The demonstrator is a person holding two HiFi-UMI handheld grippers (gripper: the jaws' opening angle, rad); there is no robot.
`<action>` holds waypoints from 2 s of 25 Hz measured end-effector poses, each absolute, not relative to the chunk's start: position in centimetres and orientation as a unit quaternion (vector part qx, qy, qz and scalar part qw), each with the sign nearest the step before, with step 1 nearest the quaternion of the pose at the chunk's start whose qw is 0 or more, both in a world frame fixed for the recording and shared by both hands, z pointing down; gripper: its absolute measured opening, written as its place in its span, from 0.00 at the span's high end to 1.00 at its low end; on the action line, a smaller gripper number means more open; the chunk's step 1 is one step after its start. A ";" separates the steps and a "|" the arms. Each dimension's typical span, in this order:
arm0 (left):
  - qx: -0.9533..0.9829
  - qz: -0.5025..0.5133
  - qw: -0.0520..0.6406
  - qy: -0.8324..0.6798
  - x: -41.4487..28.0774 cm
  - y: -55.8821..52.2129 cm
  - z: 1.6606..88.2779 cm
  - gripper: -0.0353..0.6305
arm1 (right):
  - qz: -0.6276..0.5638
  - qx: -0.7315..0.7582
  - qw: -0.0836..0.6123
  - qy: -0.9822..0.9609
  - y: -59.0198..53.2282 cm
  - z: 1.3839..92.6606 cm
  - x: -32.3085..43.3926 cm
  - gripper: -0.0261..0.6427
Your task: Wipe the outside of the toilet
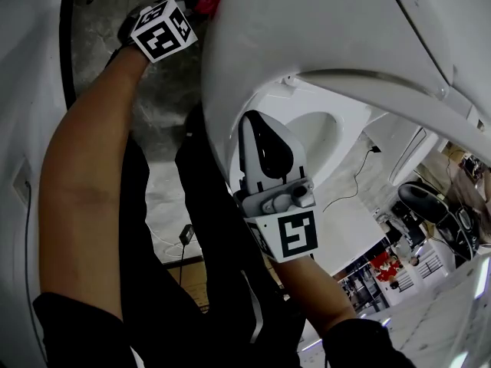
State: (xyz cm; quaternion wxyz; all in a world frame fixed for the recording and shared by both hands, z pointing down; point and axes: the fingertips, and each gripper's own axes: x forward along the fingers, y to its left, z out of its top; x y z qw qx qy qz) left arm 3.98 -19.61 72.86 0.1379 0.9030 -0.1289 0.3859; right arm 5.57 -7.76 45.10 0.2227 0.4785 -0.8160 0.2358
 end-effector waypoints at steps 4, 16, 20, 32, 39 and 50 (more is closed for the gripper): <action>0.900 0.385 0.151 -0.136 4.2 -18.3 72.6 0.85 | 0.244 0.477 0.223 -0.815 -7.6 45.3 6.0 0.91; 0.891 0.395 0.199 -0.100 4.9 -4.5 74.0 0.85 | 0.254 0.447 0.234 -0.825 -6.1 45.9 5.0 0.91; 0.882 0.394 0.238 -0.100 5.6 1.1 74.5 0.85 | 0.251 0.443 0.236 -0.828 -5.3 45.9 5.6 0.91; 0.859 0.390 0.318 -0.090 7.7 12.4 74.6 0.85 | 0.255 0.450 0.238 -0.822 -2.8 46.2 7.1 0.91; 0.852 0.384 0.350 -0.062 9.4 17.8 73.7 0.85 | 0.258 0.457 0.237 -0.818 -2.7 46.3 7.2 0.91; 0.816 0.378 0.437 -0.016 6.5 21.3 71.5 0.85 | 0.257 0.462 0.230 -0.817 -3.1 43.8 6.2 0.91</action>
